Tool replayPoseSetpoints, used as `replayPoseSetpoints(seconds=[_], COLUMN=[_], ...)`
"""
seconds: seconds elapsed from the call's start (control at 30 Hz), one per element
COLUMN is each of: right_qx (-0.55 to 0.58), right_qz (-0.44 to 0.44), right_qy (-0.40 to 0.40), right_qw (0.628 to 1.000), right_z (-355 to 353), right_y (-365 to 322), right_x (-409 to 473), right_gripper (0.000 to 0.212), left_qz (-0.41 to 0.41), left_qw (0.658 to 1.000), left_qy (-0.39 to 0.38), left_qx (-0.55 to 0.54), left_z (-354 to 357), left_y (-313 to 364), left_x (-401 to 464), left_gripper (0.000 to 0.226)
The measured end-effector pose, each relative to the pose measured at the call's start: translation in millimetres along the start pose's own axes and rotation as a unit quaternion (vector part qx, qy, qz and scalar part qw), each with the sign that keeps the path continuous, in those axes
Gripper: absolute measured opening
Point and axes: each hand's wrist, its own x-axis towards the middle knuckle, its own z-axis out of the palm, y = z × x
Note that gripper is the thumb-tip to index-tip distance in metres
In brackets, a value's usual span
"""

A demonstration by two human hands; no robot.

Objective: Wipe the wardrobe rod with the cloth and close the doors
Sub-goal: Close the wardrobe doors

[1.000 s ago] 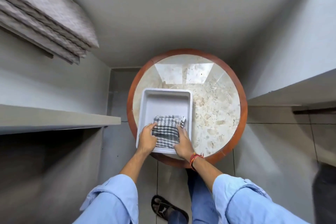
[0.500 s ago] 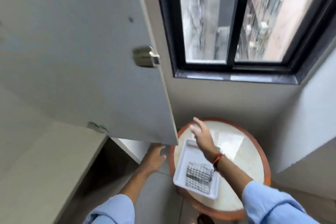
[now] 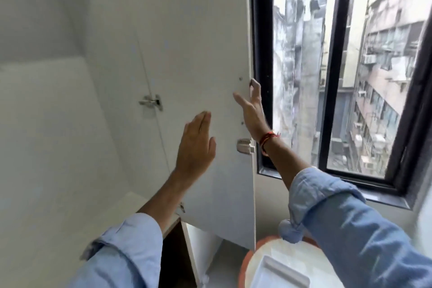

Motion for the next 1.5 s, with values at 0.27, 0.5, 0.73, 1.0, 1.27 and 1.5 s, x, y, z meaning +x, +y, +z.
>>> replayPoseSetpoints(seconds=[0.27,0.5,0.73,1.0,1.27,1.5], right_qx=[-0.107,-0.195,-0.141,-0.144,-0.140,-0.118], right_qz=[-0.149,-0.373,-0.382,-0.410,-0.406,-0.409], right_qy=[-0.038,-0.098,-0.223,-0.229,-0.264,-0.280], right_qw=[0.982,0.902,0.886,0.871,0.864,0.861], right_z=[40,134,234,278,278,286], right_y=[-26,-47,-56,-46,-54,-49], right_x=[-63,-86,-112,-112,-109,-104], right_gripper=[0.062,0.070,0.092,0.094,0.093,0.089], left_qz=[-0.012,-0.123,-0.290,-0.371,-0.459,-0.346], left_qw=[0.993,0.970,0.863,0.632,0.703,0.723], left_qy=[0.089,0.140,0.132,0.181,0.302,0.329], left_qx=[0.077,0.157,0.392,0.656,0.453,0.499], left_z=[-89,-177,-290,-410,-472,-414], left_y=[0,-38,-42,65,103,101], left_x=[6,-43,-144,-220,-224,-197], left_gripper=[0.064,0.063,0.068,0.075,0.096,0.093])
